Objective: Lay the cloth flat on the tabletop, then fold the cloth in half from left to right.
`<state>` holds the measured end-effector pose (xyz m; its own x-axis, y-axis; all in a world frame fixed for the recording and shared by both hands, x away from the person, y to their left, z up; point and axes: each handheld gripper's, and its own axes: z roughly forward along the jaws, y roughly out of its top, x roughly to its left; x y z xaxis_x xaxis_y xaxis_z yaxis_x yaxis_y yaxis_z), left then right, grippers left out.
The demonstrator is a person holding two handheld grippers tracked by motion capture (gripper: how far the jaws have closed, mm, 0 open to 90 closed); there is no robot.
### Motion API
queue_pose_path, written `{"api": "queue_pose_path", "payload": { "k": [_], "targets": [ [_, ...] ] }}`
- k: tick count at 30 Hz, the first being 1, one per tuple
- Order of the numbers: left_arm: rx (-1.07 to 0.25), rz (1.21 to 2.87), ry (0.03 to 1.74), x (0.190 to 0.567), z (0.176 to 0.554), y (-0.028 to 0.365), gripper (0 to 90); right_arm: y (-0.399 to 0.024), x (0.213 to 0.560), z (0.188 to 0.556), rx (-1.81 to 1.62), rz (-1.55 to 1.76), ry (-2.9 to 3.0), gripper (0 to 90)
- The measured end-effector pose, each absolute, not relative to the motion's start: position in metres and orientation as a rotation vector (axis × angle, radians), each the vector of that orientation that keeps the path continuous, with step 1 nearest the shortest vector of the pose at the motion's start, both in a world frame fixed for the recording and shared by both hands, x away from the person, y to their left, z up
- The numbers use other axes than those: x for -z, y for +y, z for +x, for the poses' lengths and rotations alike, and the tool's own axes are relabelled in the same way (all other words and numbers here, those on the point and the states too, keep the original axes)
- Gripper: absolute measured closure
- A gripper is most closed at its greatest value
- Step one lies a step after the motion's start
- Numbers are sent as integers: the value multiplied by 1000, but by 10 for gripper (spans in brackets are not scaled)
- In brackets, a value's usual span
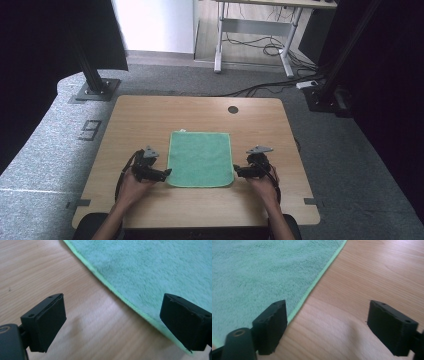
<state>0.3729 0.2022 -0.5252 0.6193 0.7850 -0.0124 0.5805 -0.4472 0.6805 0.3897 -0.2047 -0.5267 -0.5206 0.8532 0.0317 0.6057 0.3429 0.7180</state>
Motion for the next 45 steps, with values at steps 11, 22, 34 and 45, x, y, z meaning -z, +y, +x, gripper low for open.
{"api": "queue_pose_path", "payload": {
  "k": [11, 22, 34, 45],
  "targets": [
    [-427, 2187, 1153, 533, 355, 231, 66, -224, 542, 372, -966, 1309, 2294, 29],
    [-413, 2199, 1145, 548, 356, 237, 0, -224, 555, 369, -950, 1270, 2282, 0],
    [-414, 2195, 1130, 548, 356, 238, 0, -224, 557, 367, -962, 1270, 2265, 0],
    [-414, 2195, 1129, 548, 356, 238, 0, -224, 557, 367, -961, 1272, 2263, 0]
  ]
}}
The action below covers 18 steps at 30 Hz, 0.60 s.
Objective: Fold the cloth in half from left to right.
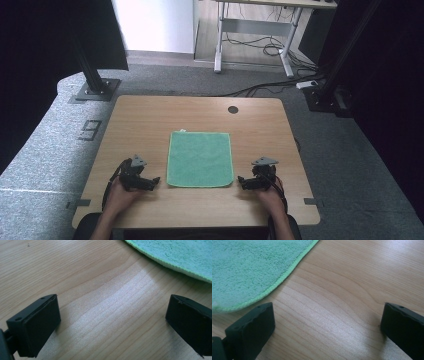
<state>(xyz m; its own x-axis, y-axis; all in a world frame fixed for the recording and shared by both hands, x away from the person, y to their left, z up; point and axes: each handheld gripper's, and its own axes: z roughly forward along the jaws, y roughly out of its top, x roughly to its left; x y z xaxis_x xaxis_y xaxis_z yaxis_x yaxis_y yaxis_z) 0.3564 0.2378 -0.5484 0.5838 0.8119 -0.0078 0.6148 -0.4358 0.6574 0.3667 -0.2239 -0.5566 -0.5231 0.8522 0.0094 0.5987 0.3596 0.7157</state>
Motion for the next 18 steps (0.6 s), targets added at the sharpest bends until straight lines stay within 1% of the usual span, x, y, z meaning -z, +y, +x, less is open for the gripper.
{"api": "queue_pose_path", "payload": {
  "k": [7, 11, 14, 18],
  "targets": [
    [-406, 2199, 1148, 547, 358, 236, 0, -224, 556, 366, -955, 1288, 2252, 0],
    [-362, 2168, 1166, 545, 362, 239, 0, -223, 555, 365, -961, 1306, 2256, 0],
    [-364, 2136, 1169, 539, 368, 241, 0, -221, 550, 363, -973, 1299, 2252, 0],
    [-399, 2125, 1156, 530, 378, 236, 0, -216, 542, 363, -987, 1282, 2247, 0]
  ]
}}
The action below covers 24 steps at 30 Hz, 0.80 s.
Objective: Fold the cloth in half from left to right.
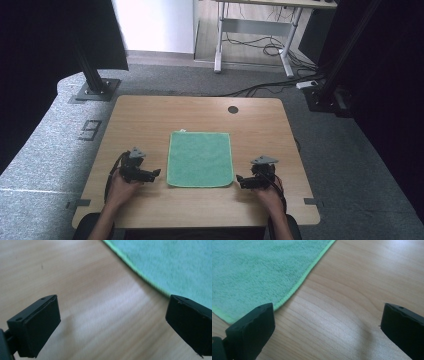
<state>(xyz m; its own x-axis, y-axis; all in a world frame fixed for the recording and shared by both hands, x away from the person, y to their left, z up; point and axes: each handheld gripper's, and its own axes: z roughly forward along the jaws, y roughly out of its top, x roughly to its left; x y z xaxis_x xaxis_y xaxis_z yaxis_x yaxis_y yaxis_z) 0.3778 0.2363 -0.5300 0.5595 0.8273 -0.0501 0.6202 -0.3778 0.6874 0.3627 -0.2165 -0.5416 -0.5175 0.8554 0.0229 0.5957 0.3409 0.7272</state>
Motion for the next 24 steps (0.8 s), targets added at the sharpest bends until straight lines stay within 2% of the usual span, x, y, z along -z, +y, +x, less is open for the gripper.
{"api": "queue_pose_path", "payload": {
  "k": [8, 12, 17, 24],
  "targets": [
    [-397, 2131, 1110, 526, 407, 204, 0, -202, 529, 362, -1033, 1271, 2243, 0],
    [-419, 2176, 1104, 534, 417, 189, 0, -194, 533, 362, -1019, 1275, 2270, 0],
    [-472, 2226, 1122, 545, 414, 188, 0, -190, 544, 365, -975, 1293, 2295, 0],
    [-441, 2213, 1133, 546, 403, 190, 3, -187, 549, 364, -881, 1263, 2322, 0]
  ]
}}
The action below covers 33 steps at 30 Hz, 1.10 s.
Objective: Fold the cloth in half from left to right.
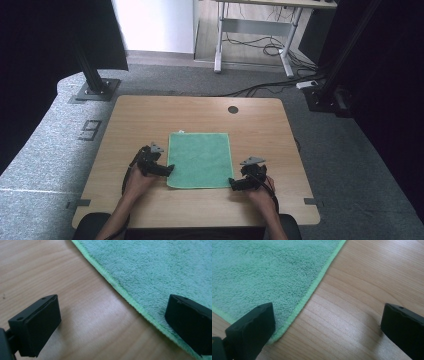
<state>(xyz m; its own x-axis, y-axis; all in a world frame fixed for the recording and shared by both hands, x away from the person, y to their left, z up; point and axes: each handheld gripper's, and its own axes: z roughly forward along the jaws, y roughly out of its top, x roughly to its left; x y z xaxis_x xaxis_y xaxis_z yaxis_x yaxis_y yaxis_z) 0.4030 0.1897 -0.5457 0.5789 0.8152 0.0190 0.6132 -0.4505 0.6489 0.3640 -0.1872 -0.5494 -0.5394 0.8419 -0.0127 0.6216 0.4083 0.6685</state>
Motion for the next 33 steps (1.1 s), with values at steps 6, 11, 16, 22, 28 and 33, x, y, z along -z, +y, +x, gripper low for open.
{"api": "queue_pose_path", "payload": {
  "k": [6, 11, 16, 22, 28, 33],
  "targets": [
    [-418, 2234, 1117, 545, 383, 182, 3, -198, 550, 365, -872, 1289, 2297, 0],
    [-381, 2258, 1086, 544, 361, 164, 2, -214, 550, 368, -853, 1309, 2263, 0],
    [-371, 2274, 1046, 543, 356, 156, 0, -229, 552, 370, -884, 1348, 2242, 0],
    [-427, 2192, 1101, 524, 378, 179, 0, -231, 555, 369, -924, 1343, 2229, 0],
    [-494, 2156, 1137, 516, 411, 195, 0, -232, 557, 368, -946, 1328, 2217, 0],
    [-481, 2124, 1189, 521, 435, 200, 0, -232, 557, 368, -947, 1328, 2217, 0]
  ]
}}
